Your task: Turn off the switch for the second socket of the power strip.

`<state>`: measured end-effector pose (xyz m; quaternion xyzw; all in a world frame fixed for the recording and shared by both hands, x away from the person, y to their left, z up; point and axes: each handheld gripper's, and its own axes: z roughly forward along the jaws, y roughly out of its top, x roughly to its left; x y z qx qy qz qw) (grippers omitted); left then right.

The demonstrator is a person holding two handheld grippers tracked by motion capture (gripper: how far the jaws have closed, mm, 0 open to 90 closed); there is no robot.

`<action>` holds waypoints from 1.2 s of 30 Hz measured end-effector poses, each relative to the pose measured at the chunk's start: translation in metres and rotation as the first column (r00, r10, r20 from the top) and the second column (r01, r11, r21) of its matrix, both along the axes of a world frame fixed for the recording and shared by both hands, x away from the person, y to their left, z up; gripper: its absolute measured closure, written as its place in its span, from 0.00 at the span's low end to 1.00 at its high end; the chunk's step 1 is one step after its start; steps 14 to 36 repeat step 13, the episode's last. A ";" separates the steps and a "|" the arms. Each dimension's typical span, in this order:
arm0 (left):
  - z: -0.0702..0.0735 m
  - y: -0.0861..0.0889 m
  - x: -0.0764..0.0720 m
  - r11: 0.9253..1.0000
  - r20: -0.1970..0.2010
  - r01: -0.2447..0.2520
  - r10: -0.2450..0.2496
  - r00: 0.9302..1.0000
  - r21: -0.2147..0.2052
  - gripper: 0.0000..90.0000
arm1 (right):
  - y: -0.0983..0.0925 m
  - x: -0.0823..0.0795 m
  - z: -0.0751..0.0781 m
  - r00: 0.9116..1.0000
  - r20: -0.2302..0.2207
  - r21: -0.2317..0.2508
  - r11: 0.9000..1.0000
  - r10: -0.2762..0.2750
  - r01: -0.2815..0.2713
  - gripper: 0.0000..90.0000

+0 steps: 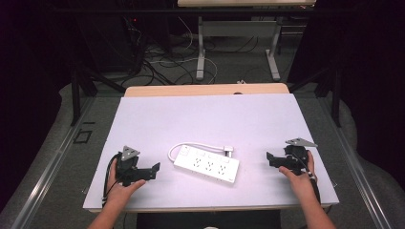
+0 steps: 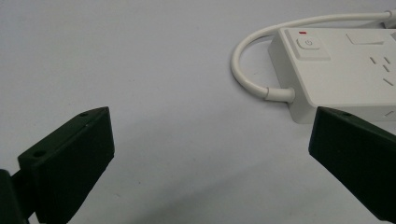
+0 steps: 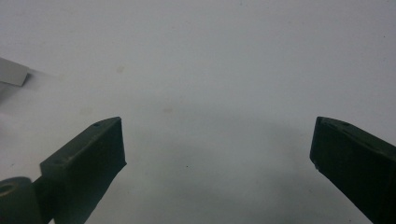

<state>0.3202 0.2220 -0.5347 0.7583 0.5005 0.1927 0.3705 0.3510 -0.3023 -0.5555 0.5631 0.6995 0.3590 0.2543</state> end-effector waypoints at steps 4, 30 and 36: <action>-0.001 0.000 0.000 1.000 0.006 -0.005 0.005 1.000 -0.002 0.00 | 0.001 0.000 0.000 1.000 0.000 0.000 1.000 0.003 -0.003 0.03; 0.000 0.000 0.001 1.000 -0.008 0.003 -0.003 1.000 0.000 0.00 | 0.000 0.000 0.001 1.000 0.000 -0.003 1.000 0.000 0.000 0.04; 0.000 0.000 0.001 1.000 -0.008 0.003 -0.003 1.000 0.000 0.00 | 0.000 0.000 0.001 1.000 0.000 -0.003 1.000 0.000 0.000 0.04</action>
